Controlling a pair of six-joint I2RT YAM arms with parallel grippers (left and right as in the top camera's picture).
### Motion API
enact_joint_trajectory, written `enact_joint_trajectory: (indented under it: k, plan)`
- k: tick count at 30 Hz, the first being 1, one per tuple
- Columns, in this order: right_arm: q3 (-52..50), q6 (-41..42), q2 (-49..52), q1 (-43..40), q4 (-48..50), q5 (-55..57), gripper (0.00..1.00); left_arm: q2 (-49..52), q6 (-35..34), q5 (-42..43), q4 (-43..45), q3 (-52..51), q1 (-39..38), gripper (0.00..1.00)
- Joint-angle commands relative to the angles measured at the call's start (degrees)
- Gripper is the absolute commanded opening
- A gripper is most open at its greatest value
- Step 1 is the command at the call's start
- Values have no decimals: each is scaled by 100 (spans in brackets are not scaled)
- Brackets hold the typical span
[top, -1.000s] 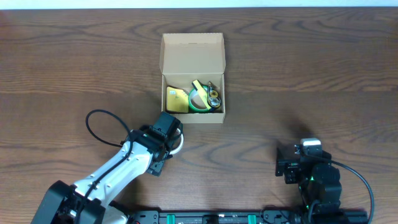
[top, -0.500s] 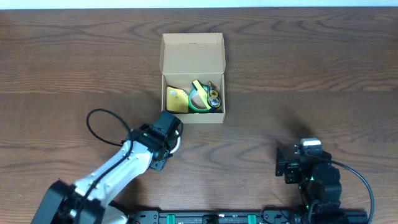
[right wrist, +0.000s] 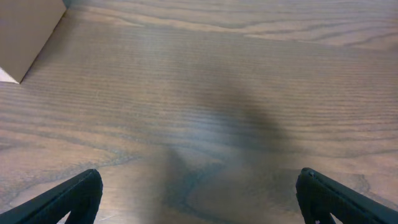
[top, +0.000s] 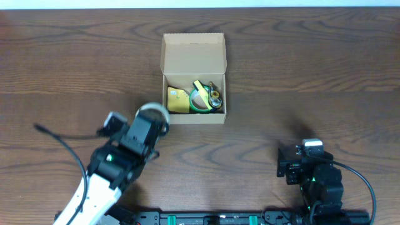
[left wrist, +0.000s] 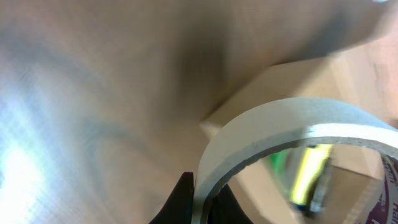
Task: Pack container
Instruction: 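Carry the masking tape roll into the box and release it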
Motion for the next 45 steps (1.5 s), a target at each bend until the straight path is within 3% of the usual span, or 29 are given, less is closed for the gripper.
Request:
enact_joint_trajectory:
  k: [1,5,13,18,24,26,31,33,34,35,45]
  plan:
    - [-13,-90,-35,-9,-4,-22,99,592,1473,-372,4,815,205,5]
    - [-13,-90,-35,-9,-4,-22,99,1425,2295,-70,304,1434,564,6]
    - [-13,-90,-35,-9,-4,-22,99,2968,4210,1300,1080,1971,837,6]
    - [-13,-90,-33,-9,-4,-22,99,3615,4640,1663,1078,2334,835,6]
    - [-13,-90,-35,-9,-4,-22,99,4033,4651,1884,990,2389,833,7]
    - [-13,-90,-33,-9,-4,-22,99,4105,4651,1893,925,2389,833,29]
    - [-13,-92,-33,-9,-4,-22,99,4105,4651,1891,916,2387,833,45]
    - [-13,-90,-33,-9,-4,-22,99,4100,4649,1891,935,2393,833,60]
    - [-13,-90,-35,-9,-4,-22,99,4079,4649,1891,953,2428,833,73]
    - [-13,-90,-35,-9,-4,-22,99,4039,4651,1882,999,2487,833,96]
    - [-13,-90,-35,-9,-4,-22,99,3718,4653,1849,1228,3346,833,96]
